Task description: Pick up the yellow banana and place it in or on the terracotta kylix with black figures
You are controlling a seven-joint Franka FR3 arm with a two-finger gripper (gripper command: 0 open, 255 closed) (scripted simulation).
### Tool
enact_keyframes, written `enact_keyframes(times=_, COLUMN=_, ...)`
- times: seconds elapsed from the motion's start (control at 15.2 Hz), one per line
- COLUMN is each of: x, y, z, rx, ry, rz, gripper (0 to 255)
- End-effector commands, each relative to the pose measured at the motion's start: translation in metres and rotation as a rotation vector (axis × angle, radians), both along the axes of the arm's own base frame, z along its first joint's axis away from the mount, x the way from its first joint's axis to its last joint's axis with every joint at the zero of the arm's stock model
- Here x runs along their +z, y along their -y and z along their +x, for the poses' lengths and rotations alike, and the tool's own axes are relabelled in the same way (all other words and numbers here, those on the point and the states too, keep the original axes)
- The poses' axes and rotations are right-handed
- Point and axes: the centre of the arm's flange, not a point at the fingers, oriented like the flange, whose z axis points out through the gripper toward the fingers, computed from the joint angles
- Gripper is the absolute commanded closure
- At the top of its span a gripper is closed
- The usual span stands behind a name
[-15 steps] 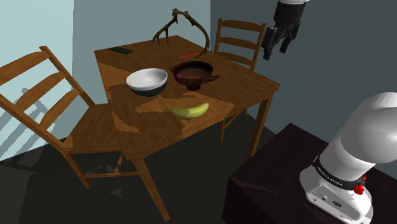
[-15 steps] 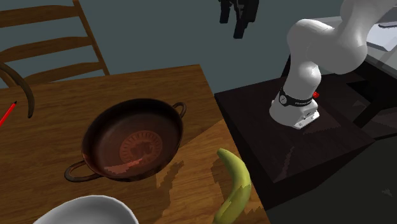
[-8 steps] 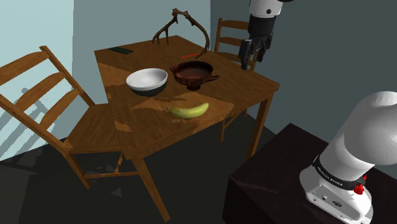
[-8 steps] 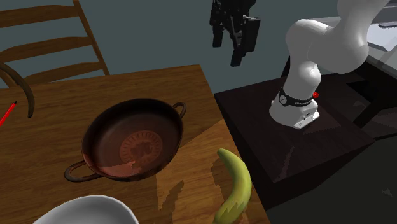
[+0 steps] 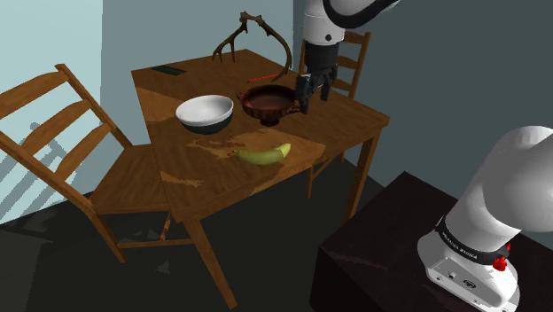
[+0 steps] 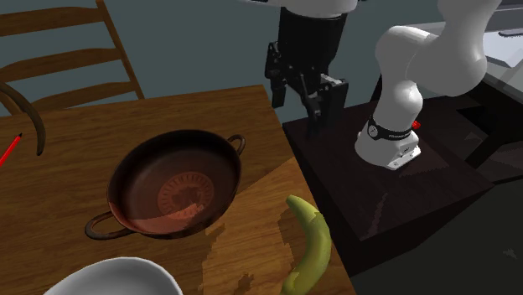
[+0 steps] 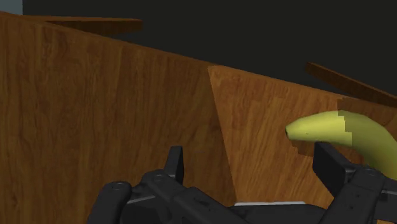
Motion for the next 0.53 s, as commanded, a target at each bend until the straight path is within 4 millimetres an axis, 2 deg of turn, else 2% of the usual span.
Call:
enact_keyframes(times=0.0, x=-0.011, y=-0.025, z=0.011, rx=0.034, ry=-0.003, rz=0.005, gripper=0)
enact_keyframes(times=0.46, x=-0.041, y=-0.105, z=0.039, rx=0.148, ry=-0.013, rz=0.018, gripper=0)
